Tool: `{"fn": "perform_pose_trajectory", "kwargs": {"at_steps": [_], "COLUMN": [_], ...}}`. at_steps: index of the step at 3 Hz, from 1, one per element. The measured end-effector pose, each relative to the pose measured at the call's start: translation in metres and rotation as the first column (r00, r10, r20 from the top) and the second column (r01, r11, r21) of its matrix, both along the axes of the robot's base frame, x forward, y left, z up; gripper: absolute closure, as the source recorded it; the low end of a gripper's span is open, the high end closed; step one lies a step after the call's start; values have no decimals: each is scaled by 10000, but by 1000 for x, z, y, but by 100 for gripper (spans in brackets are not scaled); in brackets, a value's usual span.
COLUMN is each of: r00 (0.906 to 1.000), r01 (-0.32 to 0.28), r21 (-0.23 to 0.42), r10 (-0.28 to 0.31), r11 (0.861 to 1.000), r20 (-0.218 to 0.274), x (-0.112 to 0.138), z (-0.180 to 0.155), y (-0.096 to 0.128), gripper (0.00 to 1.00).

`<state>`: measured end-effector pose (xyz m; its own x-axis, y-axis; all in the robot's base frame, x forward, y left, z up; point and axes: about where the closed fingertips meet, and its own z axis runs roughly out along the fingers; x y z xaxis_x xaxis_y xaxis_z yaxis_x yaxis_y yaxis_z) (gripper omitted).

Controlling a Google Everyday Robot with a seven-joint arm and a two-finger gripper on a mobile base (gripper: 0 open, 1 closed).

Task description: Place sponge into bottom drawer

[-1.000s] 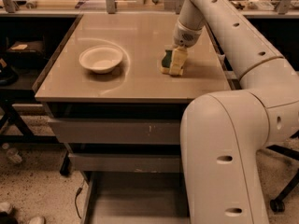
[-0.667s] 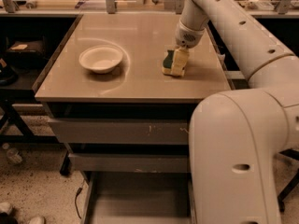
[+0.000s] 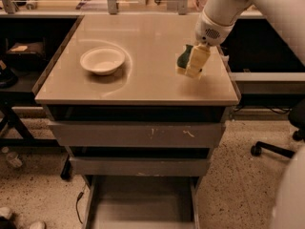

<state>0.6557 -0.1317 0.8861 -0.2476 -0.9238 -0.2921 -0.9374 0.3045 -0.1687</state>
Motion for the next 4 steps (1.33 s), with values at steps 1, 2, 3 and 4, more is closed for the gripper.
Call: {"fn": "perform_pose_trajectory", "kwargs": {"at_steps": [1,2,3,4], "r00": [9986,9953,9953,9909], "r01": [332,219,220,622], "r21": [-75,-360,-361,-478], "r10": [-334,-252,-253,-674], "r11": [9994,9991,9991,9969], "r20": [-416,-935,-936,-1163], "x": [-59,-76,-76,-105], "z": [0,-23,-23,-26], "y": [-2,-2,-2,-10], "gripper": [100,100,100,100]}}
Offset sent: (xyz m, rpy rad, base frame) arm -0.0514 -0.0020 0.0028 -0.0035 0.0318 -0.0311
